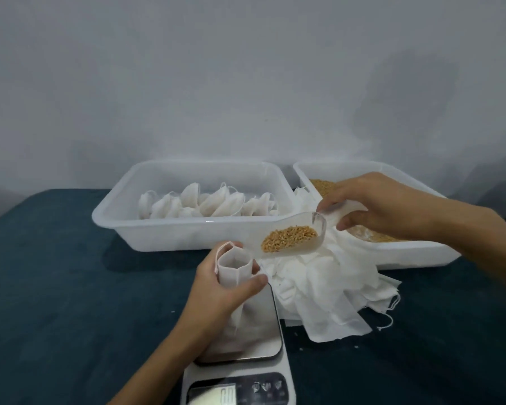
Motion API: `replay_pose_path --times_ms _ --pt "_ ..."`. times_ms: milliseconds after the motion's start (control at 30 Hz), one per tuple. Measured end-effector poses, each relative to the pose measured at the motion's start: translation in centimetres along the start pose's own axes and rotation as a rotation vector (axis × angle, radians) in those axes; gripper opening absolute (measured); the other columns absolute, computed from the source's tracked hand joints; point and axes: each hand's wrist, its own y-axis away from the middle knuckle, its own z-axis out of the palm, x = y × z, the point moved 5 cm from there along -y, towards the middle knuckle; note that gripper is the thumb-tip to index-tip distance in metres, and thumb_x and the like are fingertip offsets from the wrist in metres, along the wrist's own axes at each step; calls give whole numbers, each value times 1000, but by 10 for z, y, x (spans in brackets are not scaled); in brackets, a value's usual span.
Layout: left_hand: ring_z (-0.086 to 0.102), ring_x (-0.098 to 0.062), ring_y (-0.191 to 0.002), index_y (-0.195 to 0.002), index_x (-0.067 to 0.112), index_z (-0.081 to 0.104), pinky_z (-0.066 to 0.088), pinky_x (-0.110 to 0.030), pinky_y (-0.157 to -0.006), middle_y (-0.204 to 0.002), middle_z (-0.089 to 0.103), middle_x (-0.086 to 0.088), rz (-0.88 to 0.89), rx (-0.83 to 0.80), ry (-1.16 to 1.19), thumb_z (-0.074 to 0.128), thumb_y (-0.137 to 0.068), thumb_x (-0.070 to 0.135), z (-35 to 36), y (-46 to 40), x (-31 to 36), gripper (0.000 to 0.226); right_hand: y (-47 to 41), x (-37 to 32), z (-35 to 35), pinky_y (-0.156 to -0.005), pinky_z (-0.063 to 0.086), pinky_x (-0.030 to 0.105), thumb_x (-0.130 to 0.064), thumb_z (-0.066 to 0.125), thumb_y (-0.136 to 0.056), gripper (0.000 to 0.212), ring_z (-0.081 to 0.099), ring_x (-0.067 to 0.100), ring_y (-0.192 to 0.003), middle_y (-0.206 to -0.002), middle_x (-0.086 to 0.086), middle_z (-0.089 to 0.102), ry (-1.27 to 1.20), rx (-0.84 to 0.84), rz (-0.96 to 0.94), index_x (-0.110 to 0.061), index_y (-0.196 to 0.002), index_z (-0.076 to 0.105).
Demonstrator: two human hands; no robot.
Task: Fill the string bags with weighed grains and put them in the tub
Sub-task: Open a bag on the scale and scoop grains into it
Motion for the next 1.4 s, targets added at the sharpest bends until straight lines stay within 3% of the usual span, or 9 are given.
replay_pose_path --times_ms 67,133,367,533,733,1100,1267,1400 --pt "73 -16 -87 -98 31 65 63 -38 -77 -91 73 1 -9 2 -7 88 -73 28 -1 0 -1 34 -3 -8 -4 -90 38 6 -16 80 -84 39 55 -17 -105 -110 -30 67 48 11 -31 -39 -115 71" --pt "72 -19 -88 -99 30 66 62 -39 -80 -94 73 -2 -5 -7 -17 87 -73 33 -1 0 -1 34 -5 -16 -7 -93 41 15 -18 80 -85 39 58 -8 -108 -112 -27 68 99 24 -61 -41 -115 71" --pt "70 -11 -86 -100 27 64 56 -25 -76 -93 73 1 -5 -48 -2 86 -80 26 0 1 -1 30 -7 -34 -16 -90 48 39 -17 75 -89 37 57 11 -107 -108 -21 64 245 29 -61 -39 -119 70" --pt "70 -12 -85 -103 25 64 56 -27 -76 -93 74 1 -24 -45 16 85 -77 29 3 1 -2 33 -5 -41 -20 -87 45 36 -16 75 -89 39 54 11 -110 -111 -20 63 307 73 -97 -37 -121 70" --pt "73 -10 -93 -115 26 65 54 -17 -77 -100 76 7 -28 -19 28 85 -78 26 2 2 -1 42 -6 -51 -22 -80 43 34 -11 79 -84 42 57 18 -107 -107 -15 65 362 133 -176 -33 -119 72" --pt "74 -22 -98 -108 32 66 60 -28 -83 -103 77 2 -26 -8 53 85 -74 33 2 1 -3 39 -7 -60 -24 -76 36 30 -7 82 -80 44 61 23 -101 -104 -8 70 447 198 -259 -26 -119 75" --pt "75 -15 -96 -113 28 64 57 -24 -79 -102 77 2 -49 -8 96 87 -72 33 2 0 -4 48 -9 -61 -23 -76 39 31 -8 82 -80 45 61 24 -102 -105 -7 70 468 200 -280 -25 -121 74" --pt "75 -16 -96 -106 36 65 58 -25 -79 -103 78 2 -39 3 88 87 -69 37 1 0 -4 43 -9 -65 -23 -76 47 36 -5 85 -77 47 63 26 -98 -101 -5 70 489 209 -305 -23 -119 75"
